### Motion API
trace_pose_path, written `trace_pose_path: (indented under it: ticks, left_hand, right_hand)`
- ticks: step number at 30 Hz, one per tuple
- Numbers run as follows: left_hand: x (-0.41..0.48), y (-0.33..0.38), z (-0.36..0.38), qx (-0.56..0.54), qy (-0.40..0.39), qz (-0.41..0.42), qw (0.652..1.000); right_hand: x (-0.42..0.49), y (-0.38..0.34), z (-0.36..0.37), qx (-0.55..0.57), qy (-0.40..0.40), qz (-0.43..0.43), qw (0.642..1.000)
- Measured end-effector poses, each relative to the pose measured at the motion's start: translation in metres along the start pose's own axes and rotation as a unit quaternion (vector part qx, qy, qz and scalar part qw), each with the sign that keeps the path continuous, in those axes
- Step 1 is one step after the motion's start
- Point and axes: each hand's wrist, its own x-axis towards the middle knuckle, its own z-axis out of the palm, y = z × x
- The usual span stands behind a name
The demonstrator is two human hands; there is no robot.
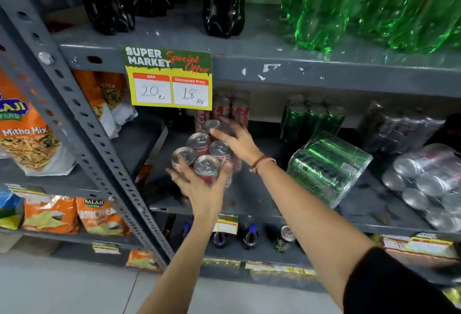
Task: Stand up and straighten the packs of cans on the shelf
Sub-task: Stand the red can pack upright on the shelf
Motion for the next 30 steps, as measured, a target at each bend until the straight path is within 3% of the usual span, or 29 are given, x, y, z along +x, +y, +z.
trace_pose_path:
  ticks: [3,7,11,14,17,24,27,30]
  left_hand:
    - [0.002,-0.001,0.005,0.019,-0.001,0.012,1.0]
    - [0.024,-0.016,-0.012,0.036,-0.031,0.054,0.997]
    - [0.072,-0.018,-0.045,0.07,-0.158,0.079,0.982]
    - [0.112,-0.014,-0.064,0.093,-0.285,0.093,0.95]
    - [0.137,-0.007,-0.071,0.14,-0.327,0.096,0.93]
    - [0.121,-0.001,-0.069,0.159,-0.303,0.095,0.935]
    - [0.086,0.003,-0.056,0.178,-0.207,0.113,0.955]
    - [0.037,0.012,-0.03,0.231,-0.075,0.051,0.969]
  right_hand:
    - [0.007,0.011,0.001,-0.068,-0.017,-0.003,0.998]
    - [-0.003,0.021,0.003,-0.063,0.043,-0.002,0.997]
    - [-0.031,0.025,0.013,-0.092,0.128,-0.019,0.987]
    - [-0.058,0.024,0.03,-0.126,0.185,-0.023,0.974]
    - [-0.078,0.026,0.049,-0.169,0.209,-0.029,0.963]
    - [-0.081,0.028,0.04,-0.186,0.178,-0.038,0.966]
    - [-0.084,0.029,0.016,-0.131,0.153,-0.058,0.978]
    - [-0.084,0.031,-0.026,-0.114,0.177,-0.072,0.975]
